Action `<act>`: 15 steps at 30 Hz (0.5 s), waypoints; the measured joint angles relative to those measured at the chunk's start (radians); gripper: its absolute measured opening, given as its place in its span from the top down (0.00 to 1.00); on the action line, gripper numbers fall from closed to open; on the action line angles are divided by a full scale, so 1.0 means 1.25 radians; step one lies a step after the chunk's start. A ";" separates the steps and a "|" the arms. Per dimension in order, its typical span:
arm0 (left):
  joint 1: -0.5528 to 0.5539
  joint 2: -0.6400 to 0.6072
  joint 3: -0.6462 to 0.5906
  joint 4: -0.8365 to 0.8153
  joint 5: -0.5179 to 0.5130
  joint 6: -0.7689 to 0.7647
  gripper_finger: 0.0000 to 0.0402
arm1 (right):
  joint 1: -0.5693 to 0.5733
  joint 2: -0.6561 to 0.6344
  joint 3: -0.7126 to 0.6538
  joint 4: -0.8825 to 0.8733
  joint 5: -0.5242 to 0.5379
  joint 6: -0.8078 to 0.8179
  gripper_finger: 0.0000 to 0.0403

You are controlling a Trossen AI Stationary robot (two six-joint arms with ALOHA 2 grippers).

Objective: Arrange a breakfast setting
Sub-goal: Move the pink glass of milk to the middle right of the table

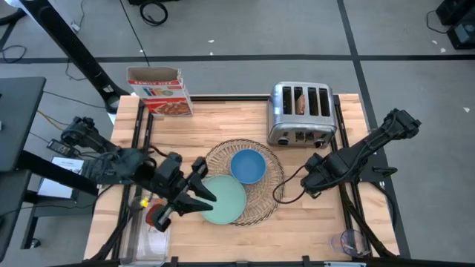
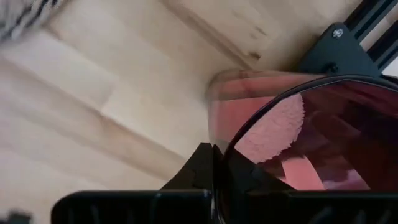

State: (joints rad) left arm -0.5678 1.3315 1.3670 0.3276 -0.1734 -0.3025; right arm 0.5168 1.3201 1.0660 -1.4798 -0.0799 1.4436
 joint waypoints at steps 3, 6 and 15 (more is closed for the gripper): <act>-0.001 -0.016 0.000 -0.017 0.004 0.029 0.75 | -0.014 -0.001 0.046 -0.060 -0.026 -0.069 0.97; -0.001 -0.023 0.000 -0.028 0.005 0.056 0.75 | -0.038 -0.008 0.094 -0.092 -0.022 -0.127 0.97; 0.000 -0.030 0.000 -0.057 0.002 0.068 0.75 | -0.110 0.003 0.210 -0.061 0.051 -0.293 0.97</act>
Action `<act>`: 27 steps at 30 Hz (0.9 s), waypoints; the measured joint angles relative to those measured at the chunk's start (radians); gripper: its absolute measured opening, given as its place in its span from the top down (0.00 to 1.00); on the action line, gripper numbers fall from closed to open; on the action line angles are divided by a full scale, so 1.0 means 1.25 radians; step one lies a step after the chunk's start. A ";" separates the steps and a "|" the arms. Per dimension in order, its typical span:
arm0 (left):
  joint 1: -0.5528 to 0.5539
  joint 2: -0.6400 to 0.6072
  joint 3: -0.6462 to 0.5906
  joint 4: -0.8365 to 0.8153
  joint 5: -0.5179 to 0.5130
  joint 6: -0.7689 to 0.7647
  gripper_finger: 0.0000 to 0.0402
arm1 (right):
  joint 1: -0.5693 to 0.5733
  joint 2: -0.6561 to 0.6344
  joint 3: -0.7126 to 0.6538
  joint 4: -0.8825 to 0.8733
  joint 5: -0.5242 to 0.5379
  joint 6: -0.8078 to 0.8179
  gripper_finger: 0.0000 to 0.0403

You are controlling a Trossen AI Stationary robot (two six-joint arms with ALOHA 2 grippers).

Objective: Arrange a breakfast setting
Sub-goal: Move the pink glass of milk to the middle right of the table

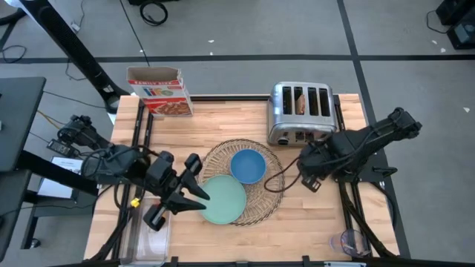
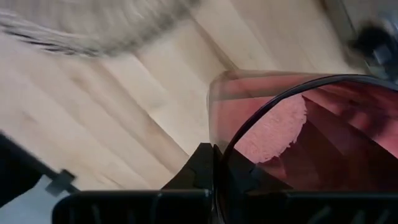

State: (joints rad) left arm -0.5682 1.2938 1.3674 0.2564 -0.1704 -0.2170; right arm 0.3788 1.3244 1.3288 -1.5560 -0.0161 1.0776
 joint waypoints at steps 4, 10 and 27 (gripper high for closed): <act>0.001 0.000 0.000 -0.029 -0.001 0.003 0.75 | -0.020 -0.002 0.023 0.013 0.037 -0.149 0.97; 0.020 0.000 0.000 -0.048 -0.001 0.003 0.75 | -0.039 -0.001 0.005 0.055 0.063 -0.507 0.97; 0.073 0.000 0.000 -0.071 -0.001 0.003 0.75 | -0.068 -0.001 -0.146 0.195 0.127 -1.111 0.97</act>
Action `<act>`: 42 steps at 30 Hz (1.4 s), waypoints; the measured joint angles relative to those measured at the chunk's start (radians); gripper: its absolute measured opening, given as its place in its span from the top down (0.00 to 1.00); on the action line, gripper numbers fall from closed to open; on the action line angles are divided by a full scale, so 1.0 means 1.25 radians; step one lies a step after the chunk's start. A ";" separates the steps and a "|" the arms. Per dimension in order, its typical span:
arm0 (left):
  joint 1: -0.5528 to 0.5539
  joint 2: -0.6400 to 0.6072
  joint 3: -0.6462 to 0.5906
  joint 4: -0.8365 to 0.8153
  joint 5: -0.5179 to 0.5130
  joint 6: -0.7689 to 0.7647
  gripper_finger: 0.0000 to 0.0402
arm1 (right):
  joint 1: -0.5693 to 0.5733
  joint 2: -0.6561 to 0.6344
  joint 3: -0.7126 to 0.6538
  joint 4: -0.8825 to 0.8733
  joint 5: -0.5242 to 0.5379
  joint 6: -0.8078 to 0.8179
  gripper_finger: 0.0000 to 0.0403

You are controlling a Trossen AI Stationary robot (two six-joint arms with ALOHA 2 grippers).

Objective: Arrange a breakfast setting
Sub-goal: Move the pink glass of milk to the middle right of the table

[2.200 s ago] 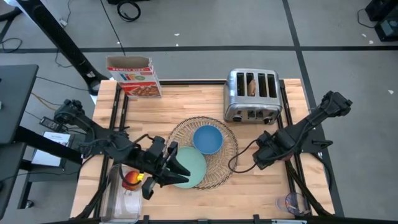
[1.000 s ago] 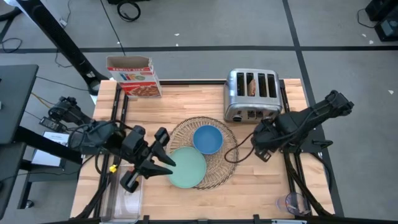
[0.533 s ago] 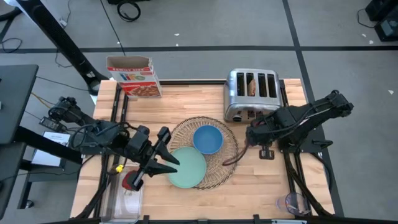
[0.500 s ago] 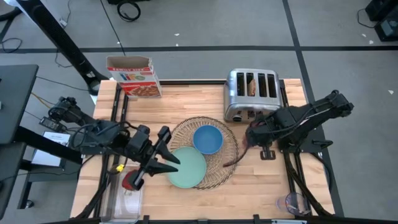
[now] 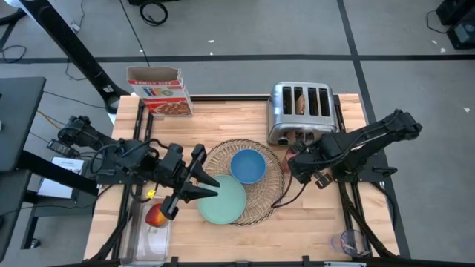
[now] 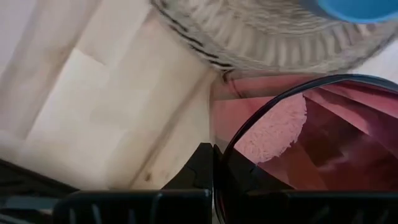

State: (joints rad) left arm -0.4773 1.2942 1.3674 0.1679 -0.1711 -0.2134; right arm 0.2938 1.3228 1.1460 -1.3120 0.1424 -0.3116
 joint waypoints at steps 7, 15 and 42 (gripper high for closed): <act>0.033 0.001 0.000 -0.015 -0.001 -0.008 0.75 | -0.028 0.000 -0.043 0.013 0.026 -0.010 0.97; 0.039 0.001 0.000 -0.014 0.000 -0.009 0.75 | -0.054 0.000 -0.046 0.055 0.035 -0.005 0.96; 0.010 0.001 0.000 0.024 0.000 -0.030 0.75 | -0.067 0.000 -0.046 0.060 0.031 0.025 0.87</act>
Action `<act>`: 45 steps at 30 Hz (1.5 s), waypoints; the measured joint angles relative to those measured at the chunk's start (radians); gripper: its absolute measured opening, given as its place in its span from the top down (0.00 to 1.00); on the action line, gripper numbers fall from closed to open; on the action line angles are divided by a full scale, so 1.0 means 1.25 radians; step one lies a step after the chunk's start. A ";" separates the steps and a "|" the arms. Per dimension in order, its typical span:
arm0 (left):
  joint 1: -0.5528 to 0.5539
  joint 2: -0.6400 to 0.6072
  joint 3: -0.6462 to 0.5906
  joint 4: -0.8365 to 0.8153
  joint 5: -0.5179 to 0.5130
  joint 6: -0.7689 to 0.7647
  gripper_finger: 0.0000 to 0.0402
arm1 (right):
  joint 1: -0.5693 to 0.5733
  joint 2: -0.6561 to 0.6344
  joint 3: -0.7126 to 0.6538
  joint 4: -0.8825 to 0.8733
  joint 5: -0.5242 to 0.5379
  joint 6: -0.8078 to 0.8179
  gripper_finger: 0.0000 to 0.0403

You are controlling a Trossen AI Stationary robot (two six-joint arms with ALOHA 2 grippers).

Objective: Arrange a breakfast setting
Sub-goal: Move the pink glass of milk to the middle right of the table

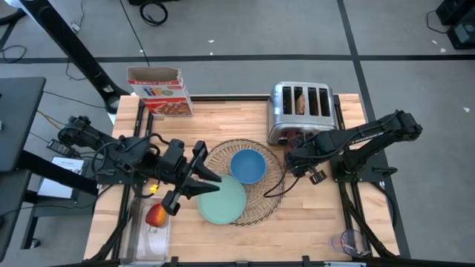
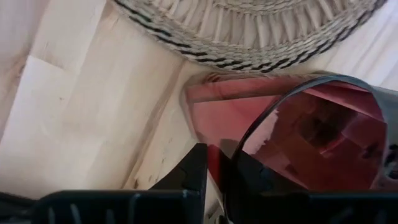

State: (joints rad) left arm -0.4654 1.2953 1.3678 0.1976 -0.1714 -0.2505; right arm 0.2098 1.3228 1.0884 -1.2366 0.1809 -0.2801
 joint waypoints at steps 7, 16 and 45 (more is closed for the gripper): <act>0.000 0.000 0.000 0.007 0.000 0.007 0.75 | 0.000 -0.001 0.000 0.020 0.009 0.018 0.78; 0.000 0.000 0.000 0.005 0.000 0.009 0.75 | 0.004 -0.001 0.000 0.019 -0.032 0.082 0.72; 0.006 0.000 0.000 -0.329 -0.030 -0.169 0.75 | -0.019 -0.001 0.000 0.075 0.007 0.164 0.68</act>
State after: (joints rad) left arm -0.4580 1.2957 1.3682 -0.2137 -0.2092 -0.4616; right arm 0.1864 1.3220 1.0882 -1.1430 0.1891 -0.0754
